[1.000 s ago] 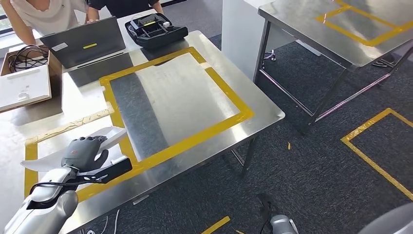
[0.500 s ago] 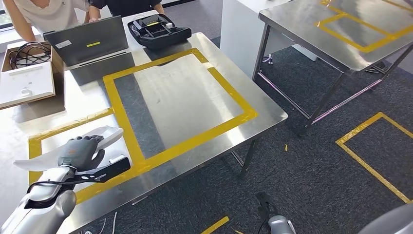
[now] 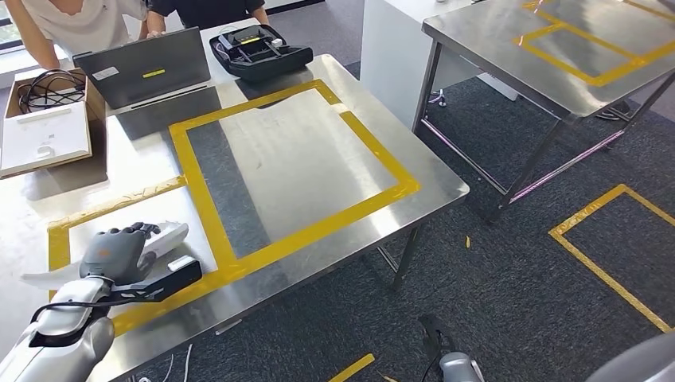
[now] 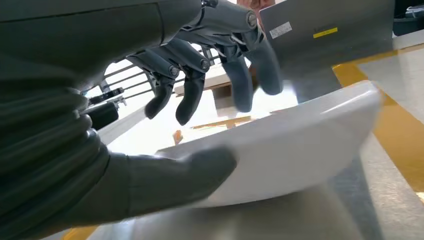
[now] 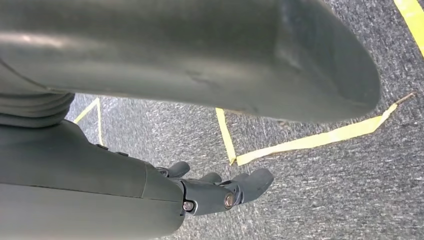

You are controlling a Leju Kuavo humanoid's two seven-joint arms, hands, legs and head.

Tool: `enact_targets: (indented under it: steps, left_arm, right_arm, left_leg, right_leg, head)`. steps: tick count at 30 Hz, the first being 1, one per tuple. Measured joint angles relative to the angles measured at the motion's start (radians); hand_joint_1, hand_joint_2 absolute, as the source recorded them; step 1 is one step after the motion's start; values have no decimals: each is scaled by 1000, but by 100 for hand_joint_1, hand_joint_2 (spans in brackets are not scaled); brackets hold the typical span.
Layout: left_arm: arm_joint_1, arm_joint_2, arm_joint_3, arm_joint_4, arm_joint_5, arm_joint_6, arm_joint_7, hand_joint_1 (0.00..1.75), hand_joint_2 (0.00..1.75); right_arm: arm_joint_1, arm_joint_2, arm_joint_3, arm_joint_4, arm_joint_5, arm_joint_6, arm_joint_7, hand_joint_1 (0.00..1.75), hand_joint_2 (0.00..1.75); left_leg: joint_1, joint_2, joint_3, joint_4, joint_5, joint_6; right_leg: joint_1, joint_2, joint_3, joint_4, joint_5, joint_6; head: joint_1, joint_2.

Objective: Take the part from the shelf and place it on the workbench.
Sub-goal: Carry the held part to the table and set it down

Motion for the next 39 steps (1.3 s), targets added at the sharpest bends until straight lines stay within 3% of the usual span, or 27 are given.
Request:
enact_targets:
  steps: [3,7,20,24,26,28,29,30,31,34,36,39]
  left_arm:
    - [1,3,0,1,-6,3,-1,0,175]
    - [1,3,0,2,-12,-7,2,0,0]
    - [-4,-4,-6,1,-49,-26,19,0,0]
    - [-54,-3,-6,-6,-55,8,43,0,0]
    - [-91,-2,-6,-11,-54,23,51,0,0]
    - [-120,-2,-6,-12,-53,35,56,0,0]
    - [-129,-2,-6,-12,-52,39,58,0,0]
    - [-137,-2,-6,-12,-52,45,59,0,0]
    - [-147,-2,-6,-12,-52,49,60,0,0]
    - [-189,-2,-5,-15,-55,54,59,0,0]
    - [-212,-3,-5,-16,-65,54,55,0,0]
    - [-226,-3,-5,-18,-84,53,51,0,0]
  right_arm:
    - [0,0,-4,0,0,0,-1,0,0]
    - [0,0,-6,0,2,1,-3,0,0]
    - [0,0,-14,0,4,0,-12,0,0]
    - [-1,2,-18,0,1,-3,-14,0,0]
    - [-2,3,-21,0,0,-3,-15,0,0]
    - [-3,3,-24,0,-2,-4,-15,0,0]
    - [-4,3,-26,0,-2,-4,-16,0,0]
    - [-3,3,-28,0,-3,-4,-16,0,0]
    - [-3,3,-31,0,-4,-5,-17,0,0]
    - [-7,6,-38,0,-7,-6,-20,0,0]
    - [-10,11,-41,0,-11,-8,-23,0,0]
    - [-13,15,-47,0,-17,-10,-27,0,0]
  left_leg:
    - [0,0,0,0,0,0]
    - [0,0,0,0,0,0]
    - [0,0,0,0,1,0]
    - [0,2,11,-20,8,18]
    - [8,7,27,-50,25,26]
    - [12,12,29,-58,31,28]
    - [13,14,25,-56,32,27]
    - [15,15,21,-53,32,24]
    - [18,16,15,-47,32,20]
    - [32,18,-14,-11,27,-4]
    - [33,16,-31,14,24,-20]
    - [32,14,-45,26,26,-36]
  right_leg:
    - [0,0,0,0,0,0]
    - [0,0,0,0,0,0]
    - [0,0,0,0,0,0]
    - [-4,-2,7,-15,4,15]
    - [2,-8,-8,28,-30,19]
    - [-2,-12,-58,145,-98,23]
    - [-5,-13,-82,200,-121,28]
    - [-8,-14,-95,230,-127,32]
    - [-13,-17,-90,223,-113,38]
    - [-26,-27,-10,70,-36,59]
    - [-27,-23,6,34,-23,50]
    - [-27,-17,-13,46,-19,13]
  head:
    - [0,0]
    - [0,0]
    - [0,0]
    - [0,0]
    - [1,0]
    - [3,0]
    - [3,0]
    - [3,0]
    - [3,0]
    - [4,0]
    - [6,0]
    - [5,0]
